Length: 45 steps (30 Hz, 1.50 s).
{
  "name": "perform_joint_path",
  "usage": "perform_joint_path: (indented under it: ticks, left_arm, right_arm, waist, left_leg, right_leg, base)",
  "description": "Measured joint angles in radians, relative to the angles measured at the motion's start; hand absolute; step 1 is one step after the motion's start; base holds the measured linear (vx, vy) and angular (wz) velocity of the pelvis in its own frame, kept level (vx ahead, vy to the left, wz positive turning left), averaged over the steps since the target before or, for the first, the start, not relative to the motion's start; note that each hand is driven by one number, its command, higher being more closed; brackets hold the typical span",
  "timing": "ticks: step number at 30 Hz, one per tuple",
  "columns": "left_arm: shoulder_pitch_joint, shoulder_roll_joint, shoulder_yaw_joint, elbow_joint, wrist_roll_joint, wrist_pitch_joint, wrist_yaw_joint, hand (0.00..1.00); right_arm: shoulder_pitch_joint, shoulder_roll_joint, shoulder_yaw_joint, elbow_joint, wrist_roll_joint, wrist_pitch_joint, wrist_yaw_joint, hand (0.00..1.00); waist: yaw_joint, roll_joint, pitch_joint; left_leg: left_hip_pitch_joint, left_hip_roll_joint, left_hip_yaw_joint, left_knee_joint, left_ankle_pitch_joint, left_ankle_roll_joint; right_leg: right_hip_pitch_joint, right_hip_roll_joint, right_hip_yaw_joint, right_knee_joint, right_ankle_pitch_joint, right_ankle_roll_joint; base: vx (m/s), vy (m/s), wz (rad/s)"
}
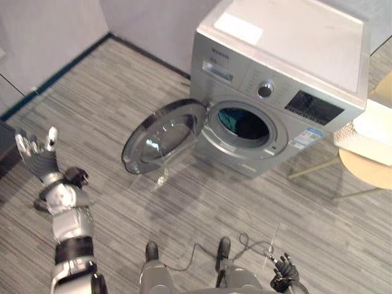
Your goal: Pick up the laundry basket with both hands and put the clothes into the washing machine.
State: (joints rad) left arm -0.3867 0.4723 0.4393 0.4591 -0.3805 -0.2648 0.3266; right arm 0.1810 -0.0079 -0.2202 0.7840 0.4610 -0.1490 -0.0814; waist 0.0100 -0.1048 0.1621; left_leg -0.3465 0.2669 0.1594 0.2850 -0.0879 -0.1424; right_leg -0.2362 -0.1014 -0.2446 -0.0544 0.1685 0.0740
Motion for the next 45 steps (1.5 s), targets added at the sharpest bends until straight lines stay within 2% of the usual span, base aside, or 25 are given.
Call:
perform_joint_path:
  ticks: [2,5,6,7,9,11,13,16,18,21,25,27,28,30,31,33,35,37,38,39,40,41,42,43,45]
  left_arm:
    - [-0.139,0.089,-0.018,0.126,0.000,0.019,-0.007,0.00]
    - [-0.310,0.159,-0.067,0.281,-0.008,0.048,-0.030,0.00]
    - [-0.357,0.165,-0.091,0.320,-0.011,0.058,-0.039,0.00]
    - [-0.384,0.169,-0.104,0.339,-0.012,0.064,-0.043,0.00]
    - [-0.465,0.174,-0.155,0.380,-0.005,0.079,-0.049,0.00]
    - [-0.509,0.177,-0.185,0.406,0.000,0.090,-0.067,0.00]
    - [-0.520,0.171,-0.222,0.418,0.000,0.099,-0.079,0.00]
    - [-0.535,0.112,-0.282,0.459,0.010,0.111,-0.096,0.00]
    - [-0.538,0.067,-0.294,0.466,0.061,0.103,-0.073,0.00]
    - [-0.540,0.014,-0.319,0.467,0.078,0.107,-0.056,0.00]
    - [-0.436,-0.137,-0.395,0.390,0.036,0.087,-0.033,0.00]
    - [-0.328,-0.236,-0.484,0.285,-0.015,0.077,-0.019,0.00]
    - [-0.277,-0.302,-0.579,0.246,-0.051,0.067,-0.017,0.00]
    - [-0.255,-0.391,-0.775,0.235,-0.047,0.068,0.004,0.00]
    - [-0.257,-0.405,-0.829,0.232,-0.038,0.072,0.002,0.00]
    - [-0.267,-0.463,-1.003,0.153,0.006,0.090,-0.043,0.00]
    - [-0.309,-0.530,-1.084,0.059,0.033,0.088,-0.104,0.00]
    - [-0.382,-0.597,-1.119,0.008,0.036,0.060,-0.143,0.00]
    - [-0.413,-0.594,-1.124,-0.030,0.036,0.034,-0.157,0.00]
    - [-0.428,-0.595,-1.121,-0.035,0.030,0.024,-0.160,0.00]
    - [-0.437,-0.596,-1.101,-0.042,-0.006,0.009,-0.174,0.00]
    - [-0.433,-0.593,-1.074,-0.043,-0.029,0.004,-0.174,0.00]
    - [-0.424,-0.590,-1.054,-0.045,-0.041,0.003,-0.174,0.00]
    - [-0.386,-0.564,-1.011,-0.047,-0.042,0.002,-0.174,0.00]
    - [-0.326,-0.522,-0.975,-0.047,-0.040,-0.001,-0.175,0.00]
  right_arm:
    - [-0.008,-0.003,0.022,-0.067,0.027,-0.008,0.007,0.00]
    - [-0.022,-0.003,0.044,-0.109,0.057,-0.022,0.020,0.00]
    - [-0.022,-0.004,0.049,-0.117,0.059,-0.022,0.019,0.00]
    - [-0.021,-0.004,0.056,-0.125,0.060,-0.022,0.019,0.00]
    - [-0.020,-0.005,0.085,-0.186,0.085,-0.023,0.018,0.00]
    - [-0.018,-0.004,0.122,-0.230,0.101,-0.026,0.022,0.00]
    - [-0.018,-0.002,0.155,-0.270,0.118,-0.031,0.028,0.00]
    - [-0.014,-0.004,0.180,-0.304,0.122,-0.038,0.039,0.00]
    - [-0.012,-0.004,0.195,-0.321,0.122,-0.040,0.040,0.00]
    - [-0.013,-0.004,0.235,-0.327,0.122,-0.041,0.041,0.00]
    - [-0.018,-0.001,0.250,-0.295,0.121,-0.041,0.039,0.00]
    - [-0.021,-0.001,0.249,-0.269,0.121,-0.040,0.035,0.00]
    - [-0.024,0.000,0.249,-0.256,0.121,-0.040,0.031,0.00]
    - [-0.039,0.002,0.248,-0.234,0.121,-0.038,0.020,0.00]
    - [-0.043,0.002,0.248,-0.227,0.121,-0.038,0.019,0.00]
    - [-0.058,0.002,0.223,-0.201,0.119,-0.037,0.019,0.00]
    - [-0.058,0.002,0.178,-0.184,0.117,-0.036,0.019,0.00]
    - [-0.058,0.001,0.130,-0.152,0.108,-0.028,0.016,0.00]
    - [-0.055,0.000,0.104,-0.130,0.094,-0.019,0.016,0.00]
    - [-0.048,-0.001,0.087,-0.120,0.086,-0.018,0.016,0.00]
    - [-0.032,-0.003,0.055,-0.096,0.078,-0.013,0.013,0.00]
    - [-0.012,-0.006,0.035,-0.078,0.076,0.002,0.010,0.00]
    - [-0.007,-0.005,0.031,-0.066,0.076,0.005,0.010,0.00]
    - [-0.001,-0.002,0.031,-0.042,0.060,0.011,0.013,0.00]
    - [0.006,0.002,0.030,-0.025,0.038,0.016,0.021,0.00]
  waist:
    - [0.007,-0.023,0.018]
    - [0.010,-0.051,0.053]
    - [0.011,-0.058,0.066]
    - [0.011,-0.064,0.072]
    - [0.013,-0.077,0.089]
    - [0.014,-0.093,0.106]
    - [0.016,-0.097,0.125]
    - [0.010,-0.111,0.140]
    - [0.011,-0.117,0.148]
    - [0.018,-0.118,0.149]
    - [0.019,-0.121,0.151]
    - [0.015,-0.121,0.151]
    - [0.008,-0.122,0.151]
    - [-0.001,-0.122,0.151]
    - [-0.003,-0.123,0.150]
    - [-0.034,-0.123,0.150]
    - [-0.059,-0.123,0.148]
    - [-0.083,-0.118,0.134]
    - [-0.107,-0.104,0.114]
    - [-0.111,-0.091,0.105]
    - [-0.111,-0.060,0.089]
    - [-0.109,-0.023,0.071]
    - [-0.109,-0.009,0.062]
    - [-0.106,0.018,0.047]
    - [-0.108,0.042,0.030]
  left_leg:
    - [-0.078,0.034,0.002,0.078,-0.029,-0.003]
    - [-0.148,0.073,-0.012,0.158,-0.061,-0.004]
    - [-0.162,0.083,-0.020,0.174,-0.065,-0.004]
    - [-0.172,0.084,-0.024,0.181,-0.066,-0.003]
    - [-0.234,0.104,-0.036,0.208,-0.069,0.002]
    - [-0.265,0.112,-0.041,0.226,-0.076,0.002]
    - [-0.284,0.133,-0.053,0.245,-0.081,0.000]
    - [-0.300,0.137,-0.073,0.249,-0.080,-0.001]
    - [-0.304,0.136,-0.076,0.254,-0.080,-0.001]
    - [-0.309,0.126,-0.077,0.257,-0.075,0.004]
    - [-0.272,0.091,-0.063,0.257,-0.075,0.011]
    - [-0.247,0.068,-0.043,0.253,-0.086,0.024]
    - [-0.239,0.046,-0.033,0.255,-0.093,0.030]
    - [-0.221,0.026,0.003,0.258,-0.101,0.043]
    - [-0.212,0.024,0.017,0.260,-0.104,0.047]
    - [-0.160,0.019,0.073,0.259,-0.124,0.054]
    - [-0.108,0.006,0.120,0.233,-0.128,0.060]
    - [-0.056,-0.017,0.161,0.187,-0.126,0.060]
    - [-0.024,-0.022,0.186,0.166,-0.121,0.061]
    - [-0.009,-0.022,0.195,0.160,-0.121,0.061]
    - [0.025,-0.023,0.208,0.136,-0.122,0.058]
    - [0.056,-0.025,0.213,0.113,-0.119,0.054]
    - [0.073,-0.026,0.215,0.100,-0.117,0.049]
    - [0.127,-0.029,0.226,0.056,-0.110,0.040]
    - [0.172,-0.032,0.232,0.015,-0.104,0.031]
  right_leg:
    - [-0.051,0.021,0.018,0.000,0.021,0.007]
    - [-0.082,0.046,0.029,-0.006,0.045,0.013]
    - [-0.082,0.051,0.029,-0.013,0.055,0.024]
    - [-0.084,0.055,0.030,-0.021,0.065,0.019]
    - [-0.123,0.071,0.031,-0.042,0.113,0.033]
    - [-0.145,0.078,0.036,-0.043,0.121,0.032]
    - [-0.156,0.097,0.039,-0.043,0.139,0.036]
    - [-0.161,0.107,0.043,-0.043,0.145,0.040]
    - [-0.163,0.108,0.047,-0.043,0.145,0.040]
    - [-0.165,0.103,0.052,-0.043,0.145,0.040]
    - [-0.134,0.078,0.061,-0.044,0.144,0.040]
    - [-0.118,0.052,0.066,-0.044,0.140,0.041]
    - [-0.111,0.028,0.072,-0.044,0.123,0.041]
    - [-0.111,0.001,0.097,-0.044,0.100,0.053]
    - [-0.110,-0.003,0.113,-0.044,0.087,0.062]
    - [-0.097,-0.018,0.155,-0.043,0.047,0.068]
    - [-0.096,-0.035,0.195,-0.030,0.037,0.069]
    - [-0.096,-0.054,0.226,-0.022,0.028,0.069]
    - [-0.093,-0.057,0.242,-0.014,0.028,0.068]
    - [-0.088,-0.057,0.245,-0.014,0.034,0.068]
    - [-0.077,-0.054,0.244,-0.009,0.066,0.055]
    - [-0.061,-0.051,0.242,-0.007,0.062,0.049]
    - [-0.050,-0.050,0.241,-0.006,0.060,0.046]
    - [-0.020,-0.045,0.239,-0.006,0.057,0.041]
    - [0.013,-0.041,0.230,-0.006,0.053,0.037]
  base:
    - [-0.11,-0.020,-0.36]
    - [-0.13,0.012,-0.26]
    - [-0.10,0.004,-0.05]
    - [-0.09,0.010,-0.06]
    - [-0.09,0.013,-0.12]
    - [-0.06,0.026,-0.14]
    - [-0.02,0.025,-0.13]
    - [0.02,0.018,0.03]
    - [0.04,0.035,0.01]
    - [0.05,0.041,0.04]
    - [0.04,0.052,0.09]
    - [0.02,0.125,0.12]
    - [0.00,0.116,0.09]
    - [-0.01,0.090,-0.13]
    - [-0.01,0.063,-0.41]
    - [0.01,0.028,-0.52]
    - [0.03,0.012,-0.51]
    - [0.07,-0.014,-0.44]
    - [0.10,-0.032,-0.36]
    - [0.12,-0.045,-0.40]
    - [0.14,-0.048,-0.21]
    - [0.15,-0.046,-0.13]
    - [0.19,-0.044,-0.08]
    - [0.13,-0.026,-0.10]
    - [0.12,-0.005,-0.03]
